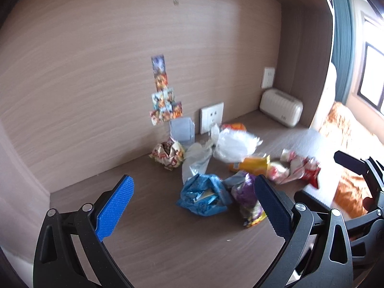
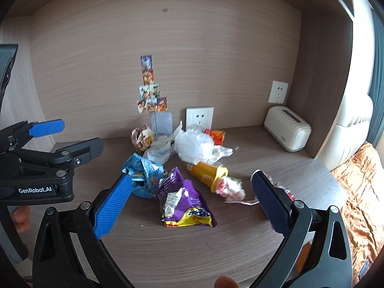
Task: Collect trash
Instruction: 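Grasp the blue bag with the left tool while the right tool grasps the purple bag, then carry both bags over the white bin and open both tools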
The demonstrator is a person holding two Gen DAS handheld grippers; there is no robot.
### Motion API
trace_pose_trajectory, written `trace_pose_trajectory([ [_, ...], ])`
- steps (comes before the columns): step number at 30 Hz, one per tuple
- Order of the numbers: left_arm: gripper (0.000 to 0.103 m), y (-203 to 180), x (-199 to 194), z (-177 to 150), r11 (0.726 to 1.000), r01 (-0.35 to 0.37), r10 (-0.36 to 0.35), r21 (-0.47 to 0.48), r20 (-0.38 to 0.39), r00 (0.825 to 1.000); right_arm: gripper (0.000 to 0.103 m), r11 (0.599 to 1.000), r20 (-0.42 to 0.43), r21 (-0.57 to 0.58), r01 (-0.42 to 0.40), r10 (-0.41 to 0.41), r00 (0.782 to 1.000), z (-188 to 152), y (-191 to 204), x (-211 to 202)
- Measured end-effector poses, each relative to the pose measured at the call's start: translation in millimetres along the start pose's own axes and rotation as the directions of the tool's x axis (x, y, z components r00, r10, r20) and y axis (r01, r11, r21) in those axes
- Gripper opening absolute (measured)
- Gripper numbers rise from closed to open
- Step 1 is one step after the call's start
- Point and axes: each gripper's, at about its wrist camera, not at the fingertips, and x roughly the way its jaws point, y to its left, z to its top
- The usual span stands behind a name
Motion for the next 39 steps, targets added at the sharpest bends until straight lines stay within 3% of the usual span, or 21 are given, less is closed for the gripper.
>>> trace_pose_trajectory([
  [4, 0.098, 10.6, 44.1, -7.2, 0.999, 0.043, -0.041, 0.026, -0.071, 0.997, 0.1, 1.0, -0.065, 0.017, -0.019, 0.02, 0.998, -15.4, 8.3, 34.8],
  [8, 0.098, 17.2, 79.6, -11.1, 0.995, 0.094, -0.089, 0.035, -0.125, 0.988, 0.1, 0.999, -0.129, -0.019, 0.037, -0.039, 0.991, -31.0, 18.8, 67.8],
  [15, 0.098, 1.6, 123.1, -23.3, 0.97, 0.195, -0.168, 0.146, -0.176, 0.97, 0.1, 0.995, -0.194, -0.02, 0.102, -0.104, 0.975, -45.6, 22.6, 111.1],
  [17, 0.088, -2.1, 130.5, -27.0, 0.961, 0.221, -0.189, 0.165, -0.194, 0.963, 0.1, 0.994, -0.191, 0.004, 0.109, -0.106, 0.976, -46.2, 21.1, 116.4],
  [18, 0.072, -4.1, 135.7, -29.7, 0.954, 0.241, -0.202, 0.177, -0.21, 0.956, 0.099, 0.993, -0.189, 0.024, 0.111, -0.105, 0.976, -46.8, 19.0, 119.0],
  [20, 0.07, -5.6, 140.2, -33.2, 0.948, 0.259, -0.218, 0.187, -0.213, 0.952, 0.087, 0.994, -0.203, 0.044, 0.101, -0.09, 0.975, -46.2, 17.5, 121.2],
  [21, 0.068, -5.8, 139.6, -33.8, 0.943, 0.272, -0.232, 0.191, -0.206, 0.951, 0.07, 0.994, -0.209, 0.049, 0.098, -0.086, 0.974, -46.4, 16.5, 121.6],
  [22, 0.067, -5.8, 139.0, -33.6, 0.941, 0.276, -0.237, 0.196, -0.203, 0.95, 0.062, 0.994, -0.225, 0.053, 0.091, -0.077, 0.971, -46.6, 15.6, 122.0],
  [24, 0.066, -4.0, 137.1, -33.9, 0.939, 0.286, -0.248, 0.19, -0.199, 0.948, 0.057, 0.993, -0.226, 0.067, 0.094, -0.077, 0.971, -45.6, 15.1, 117.3],
  [32, 0.066, 9.8, 104.6, -28.5, 0.946, 0.281, -0.252, 0.161, -0.183, 0.95, 0.057, 0.984, -0.164, 0.112, 0.138, -0.118, 0.979, -34.6, 7.5, 61.5],
  [35, 0.066, -3.5, 82.2, -25.2, 0.936, 0.295, -0.267, 0.192, -0.159, 0.951, 0.057, 0.976, -0.131, 0.155, 0.151, -0.132, 0.983, -33.7, -5.9, 32.6],
  [39, 0.066, -38.6, 54.2, -23.0, 0.905, 0.355, -0.33, 0.237, -0.138, 0.934, 0.057, 0.953, -0.106, 0.233, 0.191, -0.171, 0.98, -43.1, -37.2, -9.5],
])
